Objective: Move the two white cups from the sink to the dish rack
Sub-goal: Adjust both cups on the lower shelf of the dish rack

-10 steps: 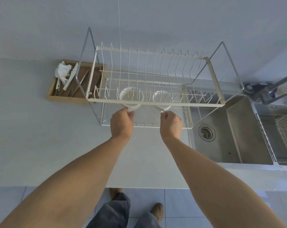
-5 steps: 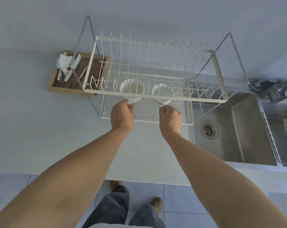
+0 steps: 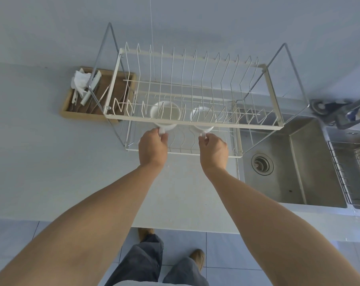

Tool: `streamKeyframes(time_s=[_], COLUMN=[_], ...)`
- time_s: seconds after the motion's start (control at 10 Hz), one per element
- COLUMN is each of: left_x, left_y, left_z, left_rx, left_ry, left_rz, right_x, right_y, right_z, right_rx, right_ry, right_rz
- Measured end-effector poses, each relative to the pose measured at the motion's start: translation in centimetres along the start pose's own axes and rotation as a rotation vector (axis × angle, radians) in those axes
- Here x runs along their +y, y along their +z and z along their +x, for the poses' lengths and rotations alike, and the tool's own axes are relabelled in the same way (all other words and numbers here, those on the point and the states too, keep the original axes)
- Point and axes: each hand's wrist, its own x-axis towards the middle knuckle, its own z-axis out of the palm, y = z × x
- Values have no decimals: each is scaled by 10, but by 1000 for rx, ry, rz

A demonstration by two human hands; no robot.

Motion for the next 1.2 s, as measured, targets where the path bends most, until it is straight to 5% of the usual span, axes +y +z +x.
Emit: streamKeyframes(time_s=[0.9,1.2], left_x=[-12,-23], left_y=[-8,-33], left_z=[-6,-30], left_rx=[-79,6], left_ry=[11,374], left_rz=[3,302], right_x=[-3,10], right_y=[-6,-15], right_z=[-8,-37], right_rx=[23,53], right_ry=[48,-151], right_rz=[-40,-324])
